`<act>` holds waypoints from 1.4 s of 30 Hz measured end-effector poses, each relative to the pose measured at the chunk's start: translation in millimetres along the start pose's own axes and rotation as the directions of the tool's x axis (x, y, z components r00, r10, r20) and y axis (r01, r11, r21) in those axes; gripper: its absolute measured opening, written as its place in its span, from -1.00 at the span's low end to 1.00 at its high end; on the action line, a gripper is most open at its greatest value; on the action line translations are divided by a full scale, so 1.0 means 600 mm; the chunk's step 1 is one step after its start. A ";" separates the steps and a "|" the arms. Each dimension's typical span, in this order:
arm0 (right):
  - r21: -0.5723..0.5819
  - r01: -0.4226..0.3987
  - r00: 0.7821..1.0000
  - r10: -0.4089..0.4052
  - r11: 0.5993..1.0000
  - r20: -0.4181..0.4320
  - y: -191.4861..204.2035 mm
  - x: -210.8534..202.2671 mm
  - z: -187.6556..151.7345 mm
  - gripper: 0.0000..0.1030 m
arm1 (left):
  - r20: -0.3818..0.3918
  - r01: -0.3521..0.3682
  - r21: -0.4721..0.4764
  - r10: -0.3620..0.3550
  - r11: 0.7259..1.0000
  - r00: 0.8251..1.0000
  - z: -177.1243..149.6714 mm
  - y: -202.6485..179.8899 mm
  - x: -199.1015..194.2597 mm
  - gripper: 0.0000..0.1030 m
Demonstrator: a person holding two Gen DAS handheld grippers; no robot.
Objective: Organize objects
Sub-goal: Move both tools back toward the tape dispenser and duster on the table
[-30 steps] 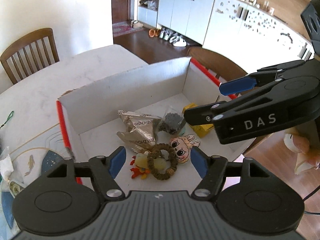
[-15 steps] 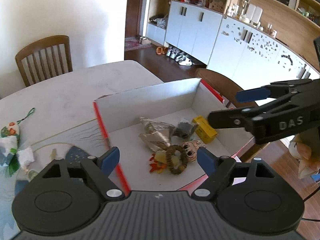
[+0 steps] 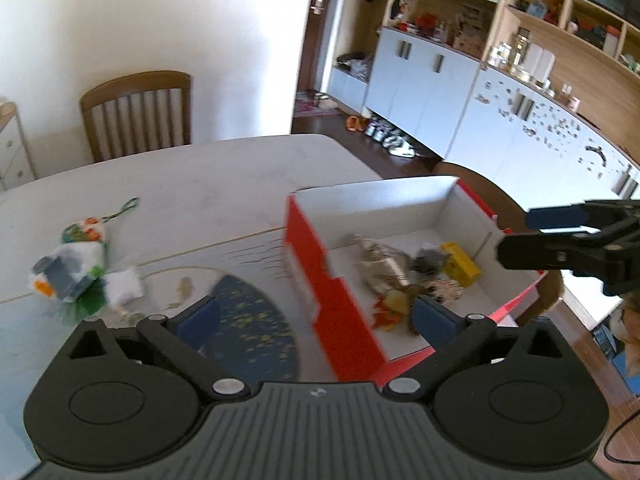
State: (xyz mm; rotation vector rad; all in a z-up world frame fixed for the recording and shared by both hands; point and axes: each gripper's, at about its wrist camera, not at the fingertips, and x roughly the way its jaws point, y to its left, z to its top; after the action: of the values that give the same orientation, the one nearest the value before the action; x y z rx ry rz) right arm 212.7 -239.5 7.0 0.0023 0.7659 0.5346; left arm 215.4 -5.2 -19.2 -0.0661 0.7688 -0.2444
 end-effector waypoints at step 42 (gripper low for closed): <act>-0.188 -0.097 0.980 0.061 0.977 -0.192 0.269 0.297 -0.033 0.90 | -0.069 -0.185 -0.171 0.175 0.968 0.982 -0.004 0.310 0.136 1.00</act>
State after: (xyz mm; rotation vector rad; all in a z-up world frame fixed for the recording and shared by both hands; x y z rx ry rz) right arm 231.4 -21.1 -93.7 -0.2030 0.8942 0.6916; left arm 306.2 155.2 -103.9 -0.1574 0.8436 -0.0044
